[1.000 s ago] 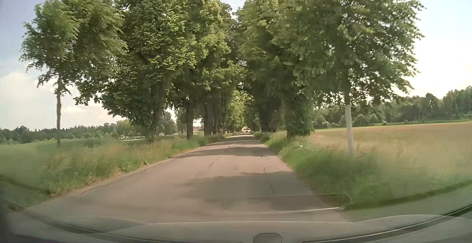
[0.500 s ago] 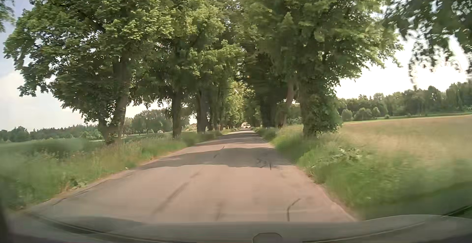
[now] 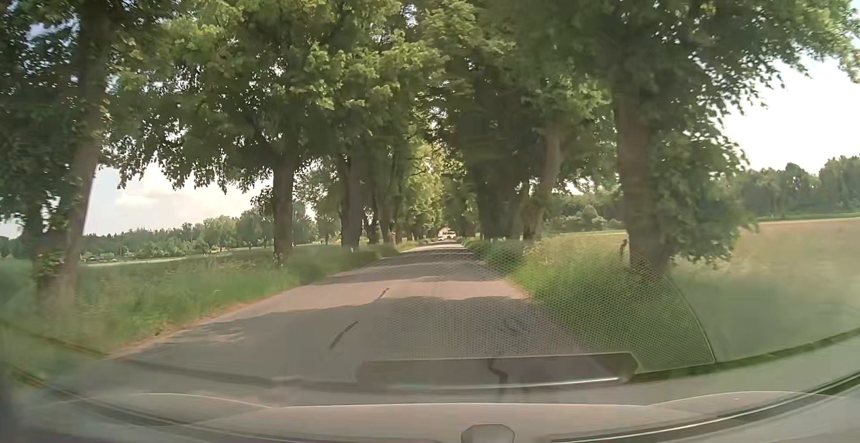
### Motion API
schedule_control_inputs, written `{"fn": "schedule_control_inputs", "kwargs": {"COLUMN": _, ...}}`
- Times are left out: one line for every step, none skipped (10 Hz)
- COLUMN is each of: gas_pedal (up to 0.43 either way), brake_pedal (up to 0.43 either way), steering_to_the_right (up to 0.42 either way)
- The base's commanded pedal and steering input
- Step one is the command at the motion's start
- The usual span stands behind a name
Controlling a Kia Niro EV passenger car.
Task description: Follow the waypoints while adhering to traffic rules and regulations
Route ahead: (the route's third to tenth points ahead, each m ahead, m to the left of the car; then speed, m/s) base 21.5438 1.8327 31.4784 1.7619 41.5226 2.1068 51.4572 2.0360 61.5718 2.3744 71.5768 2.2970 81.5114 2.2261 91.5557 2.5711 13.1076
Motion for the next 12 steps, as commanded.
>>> {"fn": "schedule_control_inputs", "kwargs": {"gas_pedal": 0.197, "brake_pedal": 0.000, "steering_to_the_right": -0.009}}
{"fn": "schedule_control_inputs", "kwargs": {"gas_pedal": 0.197, "brake_pedal": 0.000, "steering_to_the_right": -0.010}}
{"fn": "schedule_control_inputs", "kwargs": {"gas_pedal": 0.197, "brake_pedal": 0.000, "steering_to_the_right": -0.009}}
{"fn": "schedule_control_inputs", "kwargs": {"gas_pedal": 0.189, "brake_pedal": 0.000, "steering_to_the_right": -0.005}}
{"fn": "schedule_control_inputs", "kwargs": {"gas_pedal": 0.189, "brake_pedal": 0.000, "steering_to_the_right": -0.002}}
{"fn": "schedule_control_inputs", "kwargs": {"gas_pedal": 0.189, "brake_pedal": 0.000, "steering_to_the_right": -0.002}}
{"fn": "schedule_control_inputs", "kwargs": {"gas_pedal": 0.189, "brake_pedal": 0.000, "steering_to_the_right": -0.001}}
{"fn": "schedule_control_inputs", "kwargs": {"gas_pedal": 0.189, "brake_pedal": 0.000, "steering_to_the_right": -0.001}}
{"fn": "schedule_control_inputs", "kwargs": {"gas_pedal": 0.189, "brake_pedal": 0.000, "steering_to_the_right": -0.001}}
{"fn": "schedule_control_inputs", "kwargs": {"gas_pedal": 0.189, "brake_pedal": 0.000, "steering_to_the_right": -0.001}}
{"fn": "schedule_control_inputs", "kwargs": {"gas_pedal": 0.189, "brake_pedal": 0.000, "steering_to_the_right": -0.003}}
{"fn": "schedule_control_inputs", "kwargs": {"gas_pedal": 0.189, "brake_pedal": 0.000, "steering_to_the_right": -0.005}}
